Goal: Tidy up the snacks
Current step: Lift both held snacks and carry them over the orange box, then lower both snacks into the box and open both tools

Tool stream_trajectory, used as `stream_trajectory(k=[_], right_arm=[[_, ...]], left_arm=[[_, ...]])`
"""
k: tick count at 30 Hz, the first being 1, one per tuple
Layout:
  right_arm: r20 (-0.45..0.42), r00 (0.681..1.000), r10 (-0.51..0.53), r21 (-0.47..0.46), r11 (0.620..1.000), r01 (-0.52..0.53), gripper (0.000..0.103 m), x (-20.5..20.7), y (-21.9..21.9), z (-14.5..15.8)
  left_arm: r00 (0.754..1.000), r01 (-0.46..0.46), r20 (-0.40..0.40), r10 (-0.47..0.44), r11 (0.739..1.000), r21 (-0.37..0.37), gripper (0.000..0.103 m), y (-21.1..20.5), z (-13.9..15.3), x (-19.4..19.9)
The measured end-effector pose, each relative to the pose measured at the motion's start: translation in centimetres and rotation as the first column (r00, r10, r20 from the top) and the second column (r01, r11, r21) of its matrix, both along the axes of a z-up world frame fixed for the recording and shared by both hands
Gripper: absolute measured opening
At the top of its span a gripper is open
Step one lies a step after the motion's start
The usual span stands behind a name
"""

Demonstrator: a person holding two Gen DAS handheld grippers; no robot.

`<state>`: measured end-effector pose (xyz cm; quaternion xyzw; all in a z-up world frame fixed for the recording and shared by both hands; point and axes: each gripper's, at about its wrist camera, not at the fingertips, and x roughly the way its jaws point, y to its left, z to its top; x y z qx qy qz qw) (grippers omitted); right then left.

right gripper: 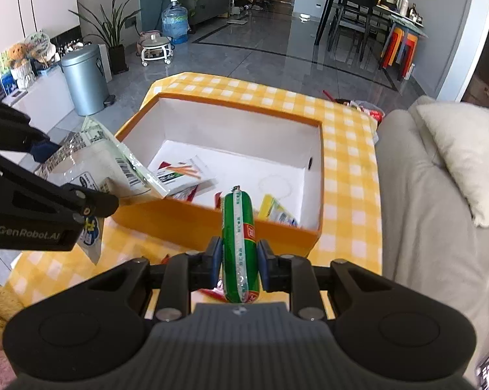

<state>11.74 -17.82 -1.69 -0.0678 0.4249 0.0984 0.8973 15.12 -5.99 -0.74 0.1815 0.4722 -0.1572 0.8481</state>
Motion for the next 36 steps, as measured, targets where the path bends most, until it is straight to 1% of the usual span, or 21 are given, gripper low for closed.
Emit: stream_trajectory(k=[7,12,19,27,31,36], right_arm=[[-0.007,1.0,0.023,-0.069,0.997,-0.023,0.02,3.3,0.3,0.1],[-0.027,0.999,0.03,-0.111,0.993,-0.033,0.02,5.8,0.5,-0.7],[-0.066,0.997,0.044,-0.172,0.984,-0.054,0.02,8.8,1.0,-2.5],[-0.128,0.99,0.052,-0.228,0.97,-0.08,0.02,12.4,1.2,-5.2],[-0.157,0.985,0.066,-0.253,0.962,-0.105,0.019,13.8,1.5,-6.6],[-0.188,0.979,0.074,-0.279,0.952,-0.125,0.019,15.4,1.7,-8.2]], left_arm=[[1.0,-0.004,0.009,0.004,0.999,0.035,0.054,-0.6,-0.4,3.4],[1.0,-0.002,0.008,0.001,0.998,0.062,0.054,-0.7,-1.1,5.4],[1.0,-0.011,-0.02,0.012,0.998,0.055,0.054,-1.0,-2.4,8.2],[0.998,-0.002,-0.068,0.006,0.999,0.053,0.054,-2.2,-5.0,11.0],[0.996,0.003,-0.086,0.003,0.997,0.072,0.054,-2.8,-6.3,12.2],[0.993,-0.01,-0.118,0.019,0.997,0.074,0.054,-2.8,-7.7,13.6]])
